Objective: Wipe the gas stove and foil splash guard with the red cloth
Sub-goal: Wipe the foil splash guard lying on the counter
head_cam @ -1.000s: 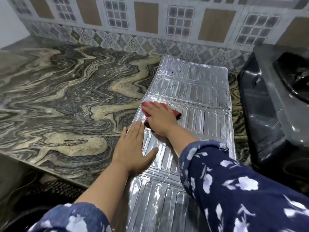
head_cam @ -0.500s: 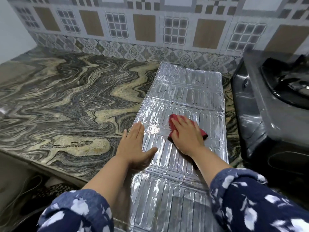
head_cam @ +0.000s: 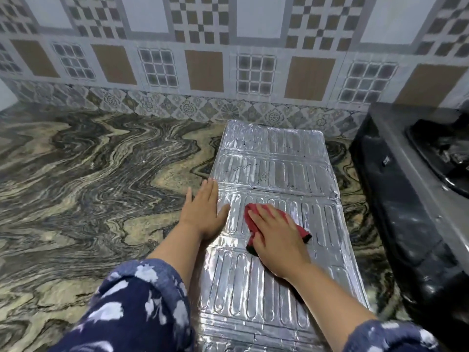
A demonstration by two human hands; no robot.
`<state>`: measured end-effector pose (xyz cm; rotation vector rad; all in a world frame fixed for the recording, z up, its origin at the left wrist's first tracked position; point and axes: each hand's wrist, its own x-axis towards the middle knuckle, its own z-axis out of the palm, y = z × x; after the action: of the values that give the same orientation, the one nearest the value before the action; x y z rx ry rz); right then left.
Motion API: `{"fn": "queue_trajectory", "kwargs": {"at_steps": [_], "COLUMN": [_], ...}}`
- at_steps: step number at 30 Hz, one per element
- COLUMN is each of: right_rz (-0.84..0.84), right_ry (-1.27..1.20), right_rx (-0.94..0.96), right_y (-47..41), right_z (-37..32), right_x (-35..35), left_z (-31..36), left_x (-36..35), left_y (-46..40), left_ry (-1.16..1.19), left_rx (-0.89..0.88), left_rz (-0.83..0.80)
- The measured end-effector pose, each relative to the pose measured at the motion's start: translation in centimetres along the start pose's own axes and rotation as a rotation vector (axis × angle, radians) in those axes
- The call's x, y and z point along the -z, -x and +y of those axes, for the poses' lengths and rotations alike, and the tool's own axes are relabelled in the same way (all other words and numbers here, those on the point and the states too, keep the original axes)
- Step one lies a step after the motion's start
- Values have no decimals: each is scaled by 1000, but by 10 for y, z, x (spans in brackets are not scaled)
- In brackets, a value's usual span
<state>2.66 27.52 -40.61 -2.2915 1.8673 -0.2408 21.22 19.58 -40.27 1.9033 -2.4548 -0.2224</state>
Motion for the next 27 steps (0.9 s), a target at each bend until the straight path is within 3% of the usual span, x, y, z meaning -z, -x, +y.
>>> {"fn": "queue_trajectory", "kwargs": {"at_steps": [10,15,22,27], "right_rz": [-89,-101,-58,-24], "right_ry": [47,-8,9,3], "right_rx": [105,-23,-266,-316], "right_y": [-125,-175,-155,-112], "right_z": [-24,-13,43,62], "right_x": [5,8,20,19], "left_z": [-3,-6,-7,-8], "left_x": [-14,-17,-19,-17], "left_y": [-4,-5,-4,-3], "left_ry": [21,18,24,-2], "left_rx": [-27,-23,-19,-44], "left_rz": [76,104,94,60]}}
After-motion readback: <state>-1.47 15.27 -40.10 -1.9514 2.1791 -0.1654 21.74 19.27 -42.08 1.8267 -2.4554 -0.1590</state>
